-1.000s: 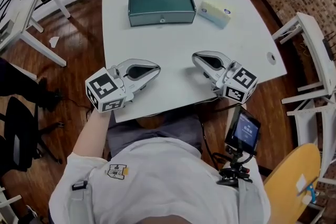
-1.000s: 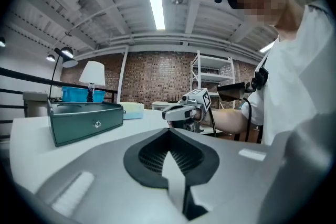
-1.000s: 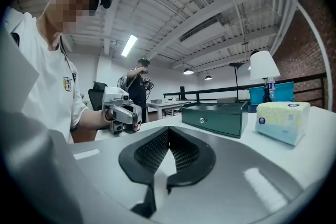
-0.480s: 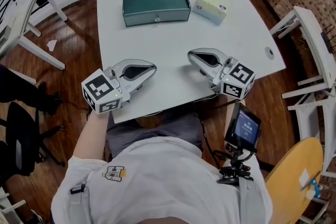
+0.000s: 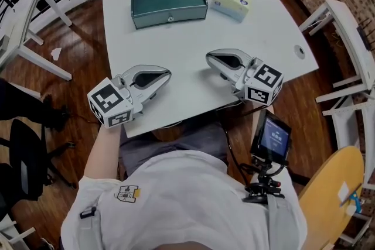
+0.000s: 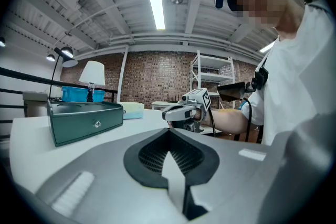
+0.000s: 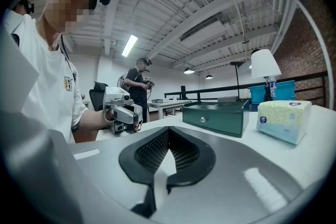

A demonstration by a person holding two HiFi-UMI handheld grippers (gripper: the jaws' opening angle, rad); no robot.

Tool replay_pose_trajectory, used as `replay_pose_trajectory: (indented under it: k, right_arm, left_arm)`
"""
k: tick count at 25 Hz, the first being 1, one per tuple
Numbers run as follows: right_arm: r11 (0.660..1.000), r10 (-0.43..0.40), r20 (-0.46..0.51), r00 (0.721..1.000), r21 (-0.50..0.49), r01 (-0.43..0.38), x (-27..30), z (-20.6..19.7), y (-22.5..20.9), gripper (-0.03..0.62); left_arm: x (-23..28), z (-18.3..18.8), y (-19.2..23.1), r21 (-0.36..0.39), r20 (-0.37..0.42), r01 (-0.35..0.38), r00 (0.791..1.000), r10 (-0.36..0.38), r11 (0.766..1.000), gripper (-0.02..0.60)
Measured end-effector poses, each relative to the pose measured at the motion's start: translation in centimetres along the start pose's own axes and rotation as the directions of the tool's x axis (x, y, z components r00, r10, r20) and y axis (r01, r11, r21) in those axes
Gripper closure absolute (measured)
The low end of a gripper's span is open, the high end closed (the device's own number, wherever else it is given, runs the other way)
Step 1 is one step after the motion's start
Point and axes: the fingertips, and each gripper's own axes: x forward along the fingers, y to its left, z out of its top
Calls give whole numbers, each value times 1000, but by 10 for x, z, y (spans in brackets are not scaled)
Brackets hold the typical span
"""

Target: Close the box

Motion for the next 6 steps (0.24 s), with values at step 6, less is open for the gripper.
replay_pose_trajectory:
  k: [6]
  right_arm:
    - [1000,6,3,1000,-9,-6,3,4,-2,594]
  left_arm:
    - [-2,3,3,8,5,-9,1000,9,1000,581]
